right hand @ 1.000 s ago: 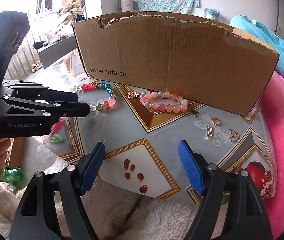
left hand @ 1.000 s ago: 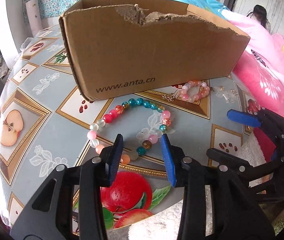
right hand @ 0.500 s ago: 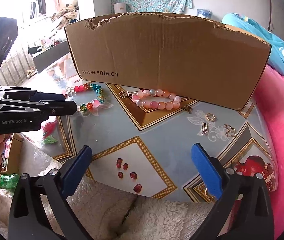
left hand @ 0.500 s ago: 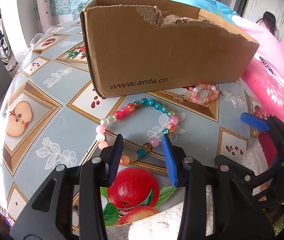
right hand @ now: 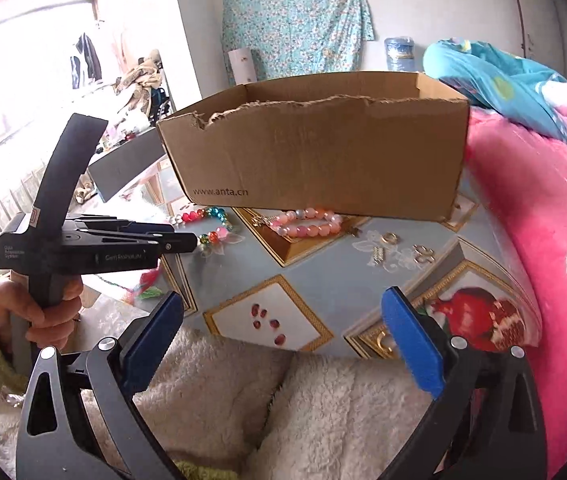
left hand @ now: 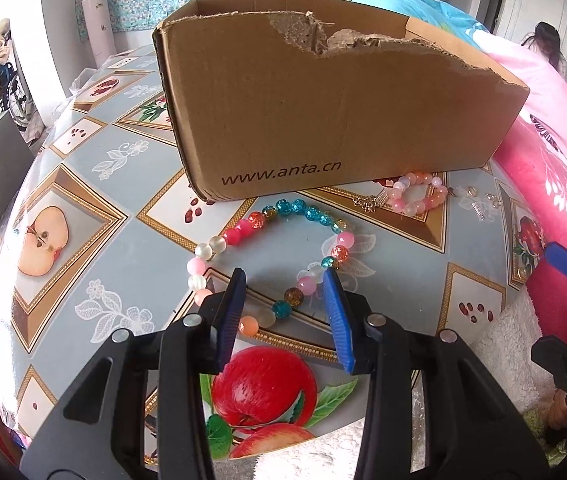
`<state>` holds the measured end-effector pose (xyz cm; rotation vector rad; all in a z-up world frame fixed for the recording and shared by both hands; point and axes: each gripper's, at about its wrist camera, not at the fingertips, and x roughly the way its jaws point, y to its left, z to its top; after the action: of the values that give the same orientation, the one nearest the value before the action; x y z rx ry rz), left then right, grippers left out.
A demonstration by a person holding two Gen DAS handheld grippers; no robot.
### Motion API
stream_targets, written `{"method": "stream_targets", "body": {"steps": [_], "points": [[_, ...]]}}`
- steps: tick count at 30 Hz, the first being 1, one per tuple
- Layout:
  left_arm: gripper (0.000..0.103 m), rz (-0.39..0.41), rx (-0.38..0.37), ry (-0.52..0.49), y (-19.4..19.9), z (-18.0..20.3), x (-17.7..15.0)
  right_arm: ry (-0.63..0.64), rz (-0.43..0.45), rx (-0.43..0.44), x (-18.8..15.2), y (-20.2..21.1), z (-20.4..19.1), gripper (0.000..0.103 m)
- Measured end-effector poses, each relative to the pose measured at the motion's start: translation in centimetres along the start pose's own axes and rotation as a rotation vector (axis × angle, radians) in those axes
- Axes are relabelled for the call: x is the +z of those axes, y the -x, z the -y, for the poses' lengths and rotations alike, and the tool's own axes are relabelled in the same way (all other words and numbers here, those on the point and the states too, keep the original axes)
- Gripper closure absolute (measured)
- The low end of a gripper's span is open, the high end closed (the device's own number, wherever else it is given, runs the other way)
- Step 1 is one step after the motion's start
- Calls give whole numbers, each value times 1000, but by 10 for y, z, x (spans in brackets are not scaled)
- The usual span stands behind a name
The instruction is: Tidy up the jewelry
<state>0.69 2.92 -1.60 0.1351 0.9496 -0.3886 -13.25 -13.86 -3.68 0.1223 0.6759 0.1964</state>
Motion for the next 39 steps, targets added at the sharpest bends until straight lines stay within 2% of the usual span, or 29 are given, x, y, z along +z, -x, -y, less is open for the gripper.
{"method": "stream_targets", "body": {"steps": [5, 7, 12, 16, 20, 22, 39], "points": [[65, 9, 0, 13, -1, 0, 1, -71, -12, -93, 1, 7, 27, 28], [65, 10, 3, 5, -1, 1, 0, -93, -23, -116, 2, 4, 36, 41], [65, 10, 5, -1, -1, 1, 0, -110, -77, -129, 0, -3, 48, 64], [65, 11, -3, 1, -3, 0, 3, -75, -128, -128, -4, -8, 45, 82], [65, 5, -12, -4, -3, -1, 5, -24, -144, -145, -9, -11, 40, 87], [65, 4, -17, 2, -3, -2, 6, -9, -144, -148, -9, -12, 40, 93], [65, 23, -9, 2, -5, 3, 6, -9, -96, -110, 19, -43, 58, 95]]}}
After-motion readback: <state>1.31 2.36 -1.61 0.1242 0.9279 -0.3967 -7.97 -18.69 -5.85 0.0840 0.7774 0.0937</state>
